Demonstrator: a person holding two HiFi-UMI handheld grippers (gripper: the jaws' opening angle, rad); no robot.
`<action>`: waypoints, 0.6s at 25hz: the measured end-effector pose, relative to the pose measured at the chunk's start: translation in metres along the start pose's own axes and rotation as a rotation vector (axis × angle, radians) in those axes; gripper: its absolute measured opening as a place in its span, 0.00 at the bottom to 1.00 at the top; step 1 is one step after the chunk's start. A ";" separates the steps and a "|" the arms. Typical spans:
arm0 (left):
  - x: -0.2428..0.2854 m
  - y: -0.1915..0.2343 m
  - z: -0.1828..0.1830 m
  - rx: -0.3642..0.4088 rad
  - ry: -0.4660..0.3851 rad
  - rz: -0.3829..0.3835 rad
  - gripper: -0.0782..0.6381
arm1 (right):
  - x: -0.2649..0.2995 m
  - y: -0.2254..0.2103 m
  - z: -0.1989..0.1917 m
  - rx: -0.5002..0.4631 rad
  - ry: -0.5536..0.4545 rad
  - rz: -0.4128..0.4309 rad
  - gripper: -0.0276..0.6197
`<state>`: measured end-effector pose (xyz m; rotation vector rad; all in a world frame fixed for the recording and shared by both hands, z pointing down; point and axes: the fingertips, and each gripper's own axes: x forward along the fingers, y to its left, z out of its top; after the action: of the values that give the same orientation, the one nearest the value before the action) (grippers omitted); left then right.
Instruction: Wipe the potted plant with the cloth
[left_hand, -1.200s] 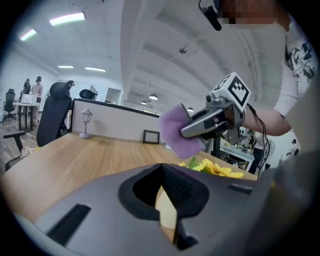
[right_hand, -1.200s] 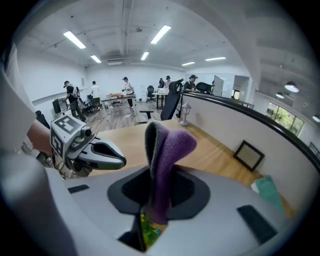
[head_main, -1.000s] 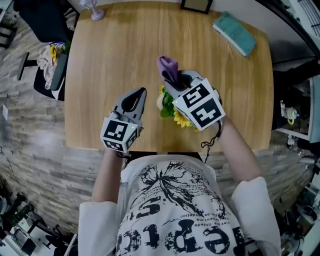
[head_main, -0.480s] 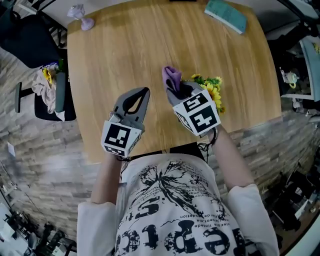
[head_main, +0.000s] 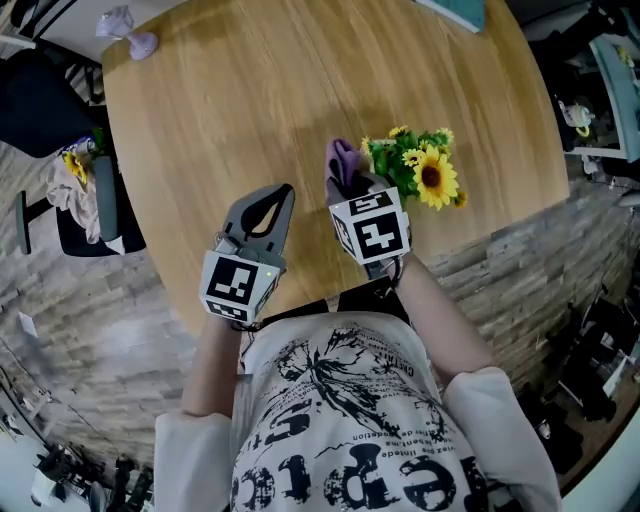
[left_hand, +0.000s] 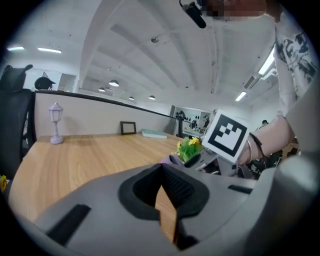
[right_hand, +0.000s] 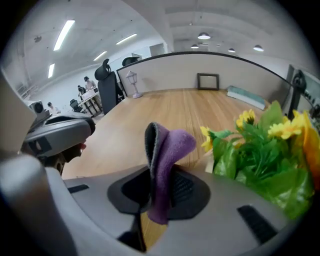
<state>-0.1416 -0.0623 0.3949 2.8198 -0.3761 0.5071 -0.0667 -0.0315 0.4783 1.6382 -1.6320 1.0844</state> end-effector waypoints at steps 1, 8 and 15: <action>0.002 0.000 -0.002 -0.001 0.003 -0.008 0.11 | 0.003 -0.003 0.000 0.035 -0.009 -0.010 0.16; 0.013 -0.004 -0.014 -0.020 0.013 -0.049 0.11 | 0.007 -0.011 -0.004 0.249 -0.053 0.001 0.16; 0.019 -0.011 -0.018 -0.016 0.019 -0.083 0.11 | 0.000 -0.018 -0.025 0.353 -0.033 0.040 0.16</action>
<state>-0.1262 -0.0507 0.4157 2.7992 -0.2572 0.5100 -0.0526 -0.0089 0.4930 1.8572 -1.5644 1.4380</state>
